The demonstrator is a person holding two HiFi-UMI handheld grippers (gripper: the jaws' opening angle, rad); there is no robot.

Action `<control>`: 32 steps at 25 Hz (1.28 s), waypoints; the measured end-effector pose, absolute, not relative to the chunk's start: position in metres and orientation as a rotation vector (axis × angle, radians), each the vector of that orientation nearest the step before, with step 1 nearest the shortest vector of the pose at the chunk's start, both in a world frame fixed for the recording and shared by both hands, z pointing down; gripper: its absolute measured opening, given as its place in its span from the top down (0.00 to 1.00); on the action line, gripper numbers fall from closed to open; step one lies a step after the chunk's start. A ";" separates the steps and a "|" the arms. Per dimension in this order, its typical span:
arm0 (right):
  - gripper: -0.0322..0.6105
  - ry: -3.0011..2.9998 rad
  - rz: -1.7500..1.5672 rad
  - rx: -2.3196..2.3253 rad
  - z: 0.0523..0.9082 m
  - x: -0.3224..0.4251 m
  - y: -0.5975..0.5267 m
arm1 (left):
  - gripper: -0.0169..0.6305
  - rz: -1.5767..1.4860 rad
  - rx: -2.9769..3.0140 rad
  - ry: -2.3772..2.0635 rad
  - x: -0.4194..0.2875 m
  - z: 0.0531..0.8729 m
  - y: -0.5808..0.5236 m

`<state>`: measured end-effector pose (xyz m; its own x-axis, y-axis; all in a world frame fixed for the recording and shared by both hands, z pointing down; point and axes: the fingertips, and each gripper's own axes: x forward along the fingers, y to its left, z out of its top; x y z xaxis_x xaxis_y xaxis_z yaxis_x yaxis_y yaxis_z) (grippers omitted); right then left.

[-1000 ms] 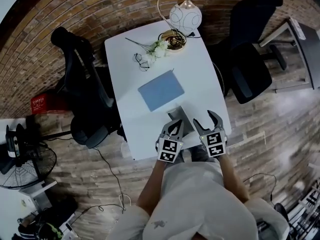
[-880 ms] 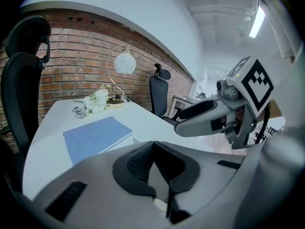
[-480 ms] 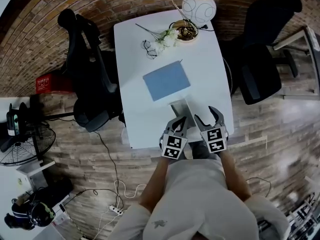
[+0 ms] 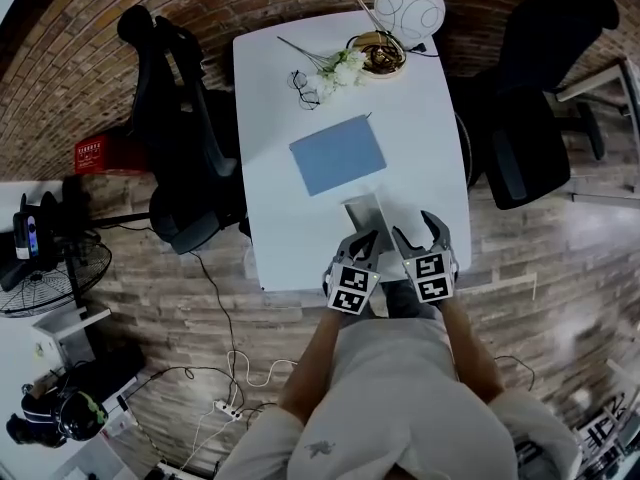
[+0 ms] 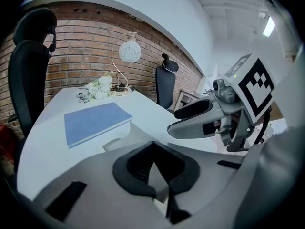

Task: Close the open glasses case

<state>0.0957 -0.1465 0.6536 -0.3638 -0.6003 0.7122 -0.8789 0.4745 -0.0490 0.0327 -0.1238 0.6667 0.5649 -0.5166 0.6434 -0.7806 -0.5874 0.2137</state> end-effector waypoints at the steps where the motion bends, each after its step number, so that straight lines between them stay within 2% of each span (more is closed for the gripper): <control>1: 0.49 -2.090 0.572 1.219 0.655 0.096 -0.146 | 0.97 0.737 2.315 -1.040 0.033 0.668 -0.123; 32: 0.49 -2.040 0.599 1.184 0.690 0.095 -0.139 | 0.97 0.758 2.258 -0.986 0.052 0.699 -0.118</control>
<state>0.0954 -0.1387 0.6901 -0.3432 -0.5575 0.7559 -0.8777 0.4769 -0.0468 0.0517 -0.1182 0.6993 0.5703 -0.4612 0.6797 -0.7753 -0.5756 0.2600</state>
